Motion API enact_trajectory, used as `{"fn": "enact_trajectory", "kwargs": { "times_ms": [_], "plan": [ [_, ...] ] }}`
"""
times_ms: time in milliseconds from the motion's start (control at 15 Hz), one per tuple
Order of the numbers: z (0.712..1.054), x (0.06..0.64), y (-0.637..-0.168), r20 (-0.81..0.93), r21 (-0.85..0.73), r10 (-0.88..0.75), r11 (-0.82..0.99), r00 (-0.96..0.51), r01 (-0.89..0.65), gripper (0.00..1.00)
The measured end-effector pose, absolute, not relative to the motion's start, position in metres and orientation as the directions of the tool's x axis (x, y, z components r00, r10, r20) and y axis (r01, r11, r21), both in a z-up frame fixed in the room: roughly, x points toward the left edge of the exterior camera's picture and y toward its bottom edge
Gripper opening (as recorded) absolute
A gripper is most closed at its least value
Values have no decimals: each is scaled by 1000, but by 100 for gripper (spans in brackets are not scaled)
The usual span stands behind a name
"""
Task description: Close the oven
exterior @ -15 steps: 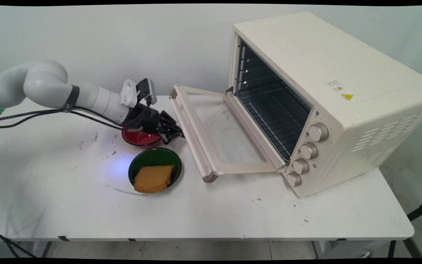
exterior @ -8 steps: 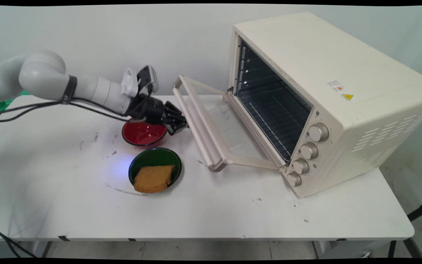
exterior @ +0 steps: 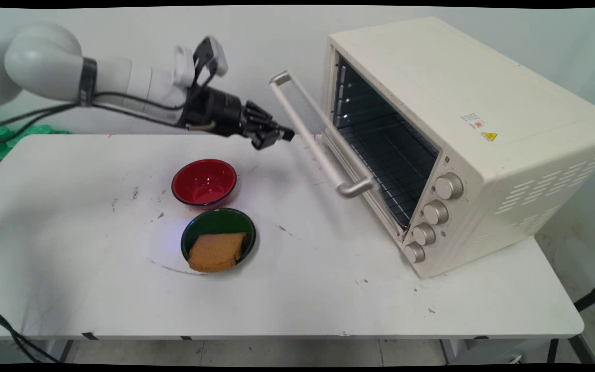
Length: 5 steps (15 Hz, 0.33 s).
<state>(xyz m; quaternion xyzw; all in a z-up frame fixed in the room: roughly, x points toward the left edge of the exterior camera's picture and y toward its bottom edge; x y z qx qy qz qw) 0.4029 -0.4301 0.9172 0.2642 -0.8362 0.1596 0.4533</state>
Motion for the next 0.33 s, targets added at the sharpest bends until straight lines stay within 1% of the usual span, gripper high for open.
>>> {"fn": "enact_trajectory", "kwargs": {
  "times_ms": [333],
  "plan": [
    [957,412,-420,848,-42,-271,822,-455,-567,0]
  ]
}}
